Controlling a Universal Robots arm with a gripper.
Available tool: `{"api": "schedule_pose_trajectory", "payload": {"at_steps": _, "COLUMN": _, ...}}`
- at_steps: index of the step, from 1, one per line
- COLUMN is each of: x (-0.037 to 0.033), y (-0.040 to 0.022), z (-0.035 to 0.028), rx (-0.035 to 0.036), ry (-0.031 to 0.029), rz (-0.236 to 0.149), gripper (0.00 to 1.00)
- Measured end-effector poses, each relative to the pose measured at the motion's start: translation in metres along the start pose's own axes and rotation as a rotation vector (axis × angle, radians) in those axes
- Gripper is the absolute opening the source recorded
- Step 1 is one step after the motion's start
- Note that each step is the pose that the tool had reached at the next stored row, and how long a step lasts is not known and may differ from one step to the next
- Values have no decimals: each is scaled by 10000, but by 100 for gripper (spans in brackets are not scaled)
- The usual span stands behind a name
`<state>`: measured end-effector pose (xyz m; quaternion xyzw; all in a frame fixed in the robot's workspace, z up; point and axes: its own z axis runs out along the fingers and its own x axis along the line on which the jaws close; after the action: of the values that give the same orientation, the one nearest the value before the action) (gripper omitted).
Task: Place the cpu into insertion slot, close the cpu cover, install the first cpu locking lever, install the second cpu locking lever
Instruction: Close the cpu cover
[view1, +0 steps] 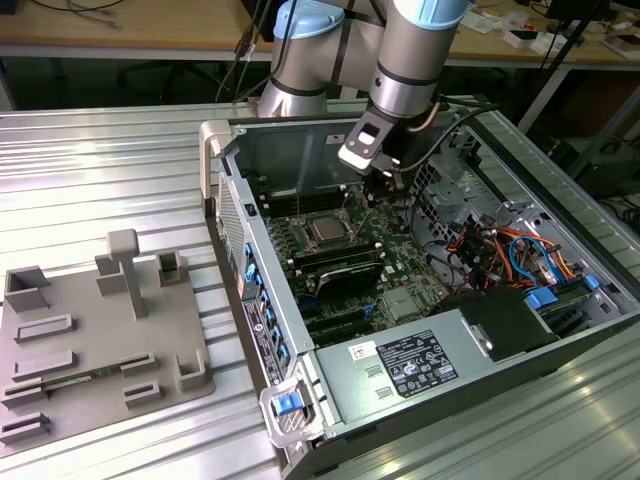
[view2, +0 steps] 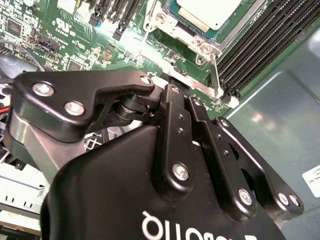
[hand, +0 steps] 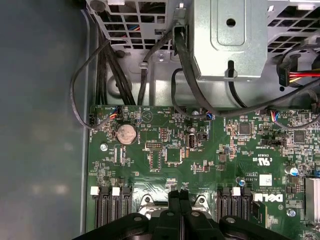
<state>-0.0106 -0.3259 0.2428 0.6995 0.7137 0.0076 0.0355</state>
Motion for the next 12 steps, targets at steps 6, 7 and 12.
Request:
{"api": "schedule_pose_trajectory", "payload": {"at_steps": 6, "x": 0, "y": -18, "z": -1, "rx": 0, "ry": 0, "rz": 1, "gripper": 11}}
{"api": "schedule_pose_trajectory", "payload": {"at_steps": 7, "x": 1, "y": -21, "z": -1, "rx": 0, "ry": 1, "rz": 0, "gripper": 11}}
{"api": "schedule_pose_trajectory", "payload": {"at_steps": 12, "x": 1, "y": -42, "z": -3, "rx": 0, "ry": 0, "rz": 0, "gripper": 11}}
